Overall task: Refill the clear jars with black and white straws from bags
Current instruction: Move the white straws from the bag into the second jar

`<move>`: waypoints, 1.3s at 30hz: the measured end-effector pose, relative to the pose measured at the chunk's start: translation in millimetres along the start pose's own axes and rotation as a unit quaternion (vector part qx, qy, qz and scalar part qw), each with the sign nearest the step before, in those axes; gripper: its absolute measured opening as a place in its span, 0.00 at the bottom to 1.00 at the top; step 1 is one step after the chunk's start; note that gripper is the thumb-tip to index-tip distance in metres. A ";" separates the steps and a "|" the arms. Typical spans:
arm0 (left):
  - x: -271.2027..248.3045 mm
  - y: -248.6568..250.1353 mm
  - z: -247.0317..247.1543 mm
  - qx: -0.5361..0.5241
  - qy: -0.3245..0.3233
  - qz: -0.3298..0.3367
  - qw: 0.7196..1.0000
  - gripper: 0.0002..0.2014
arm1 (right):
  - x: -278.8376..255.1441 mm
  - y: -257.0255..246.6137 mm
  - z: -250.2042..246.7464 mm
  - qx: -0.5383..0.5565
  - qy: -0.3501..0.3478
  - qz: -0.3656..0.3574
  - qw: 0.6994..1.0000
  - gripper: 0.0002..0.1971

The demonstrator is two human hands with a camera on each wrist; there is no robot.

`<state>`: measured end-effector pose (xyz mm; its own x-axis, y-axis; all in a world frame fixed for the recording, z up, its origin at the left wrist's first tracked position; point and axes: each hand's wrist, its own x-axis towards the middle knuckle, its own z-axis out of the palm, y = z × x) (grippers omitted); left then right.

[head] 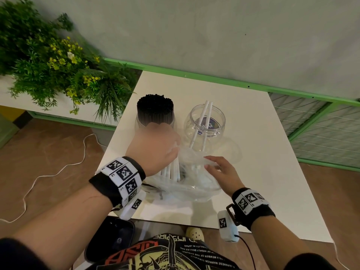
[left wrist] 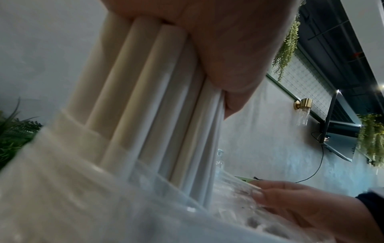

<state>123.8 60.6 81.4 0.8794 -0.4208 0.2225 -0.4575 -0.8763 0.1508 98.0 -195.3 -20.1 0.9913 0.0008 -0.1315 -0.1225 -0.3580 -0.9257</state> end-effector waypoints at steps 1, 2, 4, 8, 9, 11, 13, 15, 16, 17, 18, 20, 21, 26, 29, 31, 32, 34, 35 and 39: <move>-0.1 0.2 0.0 0.001 -0.001 0.000 1.000 0.13 | -0.2 -0.7 2.3 -0.028 0.029 -0.027 0.999 0.05; -0.3 0.5 0.2 0.000 -0.001 0.000 1.000 0.13 | 0.1 -1.2 4.5 -0.045 0.062 -0.050 0.996 0.03; -0.9 0.9 0.6 -0.002 0.000 0.000 1.000 0.12 | 1.1 -2.2 7.4 -0.053 0.109 -0.067 0.990 0.04; -1.7 1.2 1.4 -0.001 0.003 0.002 1.000 0.11 | 5.7 -16.5 11.4 0.091 0.093 0.027 0.991 0.15; -1.5 1.5 1.1 0.000 0.003 0.002 1.000 0.11 | 6.6 -21.9 14.4 0.186 0.077 0.058 0.978 0.17; -1.2 1.9 0.6 0.003 0.004 0.002 1.000 0.11 | 10.6 -30.9 19.9 0.326 0.051 0.130 0.935 0.17; -1.2 1.3 0.3 0.001 0.004 -0.001 1.000 0.10 | 15.4 -31.1 22.2 0.365 0.052 0.205 0.907 0.15; -1.5 0.2 0.1 0.000 0.005 0.000 1.000 0.10 | 22.6 -17.6 19.9 0.289 0.042 0.268 0.918 0.14; -1.5 0.1 0.2 0.001 0.003 0.001 1.000 0.11 | 25.3 -5.5 17.5 0.241 0.041 0.284 0.927 0.14; -1.4 0.2 0.2 0.002 0.001 0.002 1.000 0.11 | 26.2 5.2 15.7 0.215 0.042 0.295 0.930 0.13; -1.1 0.7 0.3 0.002 -0.001 0.003 1.000 0.12 | 26.7 14.9 15.1 0.190 0.048 0.300 0.934 0.11; 0.0 1.5 0.5 0.000 -0.002 0.001 1.000 0.13 | 24.3 29.8 15.8 0.108 0.074 0.273 0.953 0.07; 0.6 1.5 0.7 0.000 -0.003 -0.001 1.000 0.14 | 21.9 33.2 16.0 0.046 0.090 0.244 0.965 0.06; 4.4 0.2 1.6 0.004 -0.009 -0.006 1.000 0.14 | 5.6 12.0 6.9 -0.160 0.165 0.071 0.971 0.08; 6.6 0.8 2.0 0.001 -0.008 -0.008 1.000 0.14 | -4.2 -19.1 0.8 -0.200 0.205 -0.049 0.957 0.07; 7.7 1.0 2.3 0.001 -0.006 -0.006 1.000 0.14 | -10.5 -35.6 1.2 -0.242 0.150 -0.083 0.955 0.06; 7.9 1.2 2.3 0.001 -0.006 -0.005 1.000 0.14 | -12.9 -40.7 1.9 -0.273 0.104 -0.074 0.954 0.04; 8.1 0.7 1.8 0.000 -0.010 -0.003 1.000 0.14 | -14.8 -44.2 2.3 -0.331 0.007 -0.028 0.943 0.06; 8.0 0.6 1.5 -0.001 -0.010 -0.003 1.000 0.14 | -14.9 -43.7 1.5 -0.346 -0.036 0.008 0.937 0.10; 6.8 1.3 1.2 -0.002 -0.013 -0.002 1.000 0.14 | -14.4 -42.7 4.0 -0.269 -0.129 0.110 0.948 0.20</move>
<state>129.4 56.3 82.0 0.8840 -0.4237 0.1974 -0.4550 -0.8767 0.1560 88.8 -176.3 19.9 0.8911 0.0742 -0.4476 -0.2142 -0.8008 -0.5593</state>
